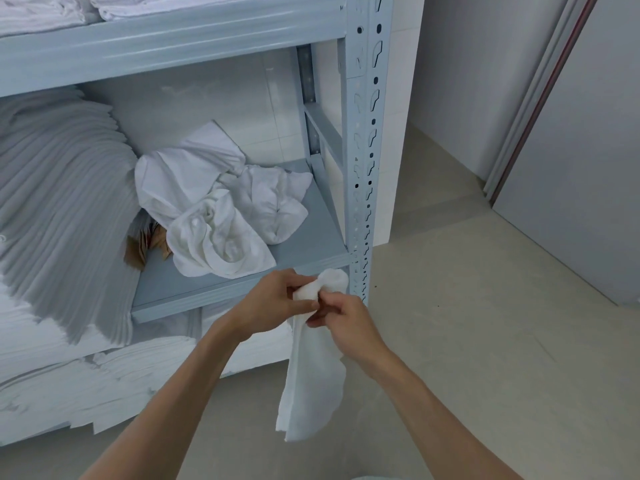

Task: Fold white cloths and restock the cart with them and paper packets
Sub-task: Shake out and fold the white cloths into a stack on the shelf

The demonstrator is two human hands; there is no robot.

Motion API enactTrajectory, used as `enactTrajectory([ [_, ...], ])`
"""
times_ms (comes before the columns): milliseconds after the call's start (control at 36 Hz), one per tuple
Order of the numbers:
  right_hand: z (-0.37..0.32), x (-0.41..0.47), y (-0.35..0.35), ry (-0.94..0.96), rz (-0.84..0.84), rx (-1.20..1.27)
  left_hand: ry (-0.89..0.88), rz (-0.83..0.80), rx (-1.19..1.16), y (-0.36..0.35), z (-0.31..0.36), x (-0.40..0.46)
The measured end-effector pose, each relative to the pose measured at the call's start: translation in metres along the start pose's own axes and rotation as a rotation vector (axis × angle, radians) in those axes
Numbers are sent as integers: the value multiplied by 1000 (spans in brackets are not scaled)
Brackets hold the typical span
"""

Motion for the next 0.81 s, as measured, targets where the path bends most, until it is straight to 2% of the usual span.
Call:
enactTrajectory([
  [83,3,1,2,23,49,141,-10,73,-12,4,-2,-3],
  [194,-4,3,2,81,70,154,-21,200,-79,9,0,-4],
  [333,-5,2,0,113,41,102,-54,108,24,3,6,-5],
  [472,-4,3,-5,125,8,147,-90,189,-1,11,4,-10],
  [556,-4,7,3,155,49,15,-98,189,-63,17,1,-13],
  [694,-8,21,38,228,222,-269,-62,229,-98,28,-8,-18],
  [750,-3,27,41,242,124,-412,-51,271,-140,34,-11,-20],
  [806,9,31,35,214,-49,-526,-48,307,-176,40,-12,-22],
])
Point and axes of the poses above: each hand's wrist, its own x-axis towards the middle knuckle, its own y-axis out of the back of the hand, z = x × y, the point moved 8 cm from there along x, towards the middle knuckle, and after that the axes turned 15 degrees about y, right-handed, at the moved point
